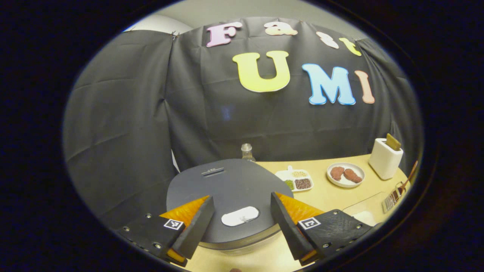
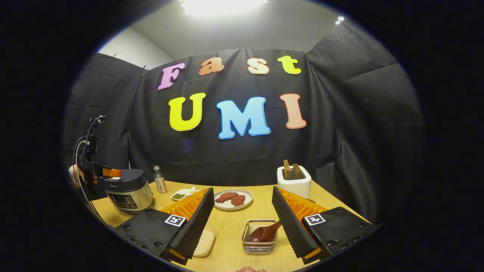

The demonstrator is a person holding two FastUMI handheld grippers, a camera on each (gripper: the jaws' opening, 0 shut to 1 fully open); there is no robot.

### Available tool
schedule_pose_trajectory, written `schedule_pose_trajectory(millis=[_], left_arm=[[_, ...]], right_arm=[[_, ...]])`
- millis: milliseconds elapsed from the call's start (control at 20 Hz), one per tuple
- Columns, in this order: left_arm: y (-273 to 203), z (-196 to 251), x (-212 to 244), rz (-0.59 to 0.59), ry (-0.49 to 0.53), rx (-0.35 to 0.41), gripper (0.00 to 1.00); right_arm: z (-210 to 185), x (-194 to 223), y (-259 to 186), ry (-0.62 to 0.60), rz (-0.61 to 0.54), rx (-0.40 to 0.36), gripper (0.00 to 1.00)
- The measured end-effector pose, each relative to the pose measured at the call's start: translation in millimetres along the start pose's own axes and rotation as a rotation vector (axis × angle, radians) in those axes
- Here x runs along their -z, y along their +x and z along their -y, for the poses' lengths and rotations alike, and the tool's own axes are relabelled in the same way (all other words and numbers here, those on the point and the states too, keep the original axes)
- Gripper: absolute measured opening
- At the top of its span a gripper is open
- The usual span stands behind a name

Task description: Close the left gripper, press the button to open the rice cooker; take a wooden spoon from the chopstick holder with the right hand, scoop a spoonful of rice and pour it into the rice cooker, then put the wooden spoon back into the chopstick holder.

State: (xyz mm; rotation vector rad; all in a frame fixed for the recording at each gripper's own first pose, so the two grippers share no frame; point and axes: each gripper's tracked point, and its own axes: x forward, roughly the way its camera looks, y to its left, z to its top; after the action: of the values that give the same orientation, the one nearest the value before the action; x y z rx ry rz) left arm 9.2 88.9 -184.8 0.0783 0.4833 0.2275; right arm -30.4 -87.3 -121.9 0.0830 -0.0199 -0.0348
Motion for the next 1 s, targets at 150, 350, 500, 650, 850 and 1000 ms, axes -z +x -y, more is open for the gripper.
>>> schedule_pose_trajectory(millis=[150, 350, 500, 650, 850, 1000], left_arm=[[-33, 14, -35, 0.123, -0.008, 0.058, 0.92], [-79, 15, -68, 0.22, -0.064, 0.131, 0.94], [-108, 7, -96, 0.31, -0.041, 0.13, 0.92], [-121, 10, -114, 0.334, -0.049, 0.147, 0.92], [-139, 22, -119, 0.335, -0.043, 0.179, 0.92], [-147, 35, -122, 0.365, -0.008, 0.185, 0.92]], right_arm=[[12, -18, 2, -0.048, -0.017, 0.045, 0.98], [20, -58, -1, -0.079, 0.005, 0.082, 0.98], [17, -89, -3, -0.099, 0.035, 0.092, 0.98], [12, -117, -7, -0.091, 0.071, 0.096, 0.98], [0, -124, -10, -0.051, 0.064, 0.064, 0.98], [0, -120, -14, -0.04, 0.057, 0.055, 0.98]])
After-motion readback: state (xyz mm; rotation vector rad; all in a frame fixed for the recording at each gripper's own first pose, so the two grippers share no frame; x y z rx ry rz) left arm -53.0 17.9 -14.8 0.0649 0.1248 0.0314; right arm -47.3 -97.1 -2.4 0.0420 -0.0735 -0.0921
